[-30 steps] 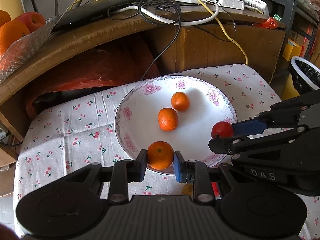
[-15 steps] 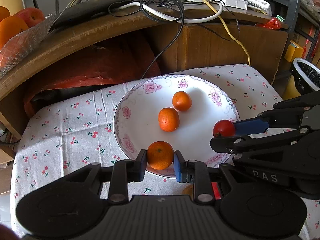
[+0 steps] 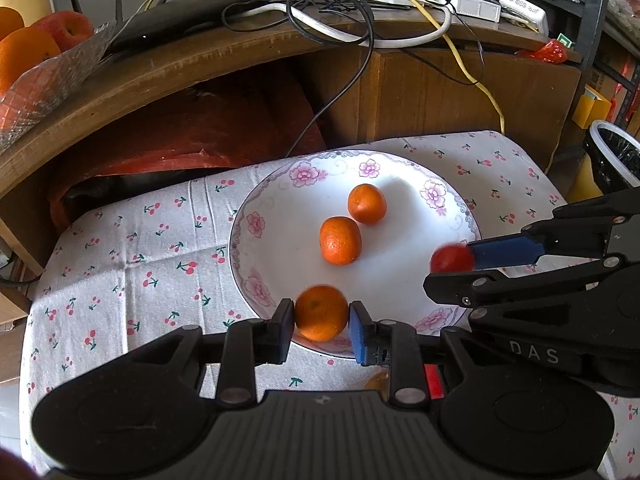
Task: Organize fruits
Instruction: 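Lower both fruits into the white bowl and open both grippers, then grasp the dark brown tomato with the left gripper while the right gripper grasps a red tomato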
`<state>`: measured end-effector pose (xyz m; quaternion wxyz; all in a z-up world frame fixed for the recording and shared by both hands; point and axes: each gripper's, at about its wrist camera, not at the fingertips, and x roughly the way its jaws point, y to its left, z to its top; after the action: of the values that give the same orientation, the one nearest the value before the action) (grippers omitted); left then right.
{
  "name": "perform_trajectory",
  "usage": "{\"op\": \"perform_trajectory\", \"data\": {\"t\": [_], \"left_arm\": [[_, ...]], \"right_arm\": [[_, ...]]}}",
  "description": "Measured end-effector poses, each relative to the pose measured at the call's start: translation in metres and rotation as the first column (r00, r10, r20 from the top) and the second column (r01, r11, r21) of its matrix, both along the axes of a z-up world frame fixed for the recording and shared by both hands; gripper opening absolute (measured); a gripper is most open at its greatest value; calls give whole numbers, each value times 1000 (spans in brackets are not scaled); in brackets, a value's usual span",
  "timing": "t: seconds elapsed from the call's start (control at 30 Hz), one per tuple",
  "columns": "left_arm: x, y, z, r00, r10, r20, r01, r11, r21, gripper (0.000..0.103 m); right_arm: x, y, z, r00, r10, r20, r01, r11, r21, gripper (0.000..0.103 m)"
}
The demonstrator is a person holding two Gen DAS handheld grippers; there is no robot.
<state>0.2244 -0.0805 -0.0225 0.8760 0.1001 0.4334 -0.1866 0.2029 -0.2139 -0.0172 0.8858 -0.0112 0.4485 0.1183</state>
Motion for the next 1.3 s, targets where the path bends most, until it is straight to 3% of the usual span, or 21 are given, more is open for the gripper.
{"op": "perform_trajectory", "data": {"t": [0.63,1.3], "left_arm": [[-11,-2,10,999,-25,34,25,1000,12,42],[-43,19,17,997,-72,36,71,997,19,43]], "right_arm": [[-10,-5,9,999,2,32,-2,1000,-6,37],[-36,12,12,996,92,10,-92,996,0,39]]}}
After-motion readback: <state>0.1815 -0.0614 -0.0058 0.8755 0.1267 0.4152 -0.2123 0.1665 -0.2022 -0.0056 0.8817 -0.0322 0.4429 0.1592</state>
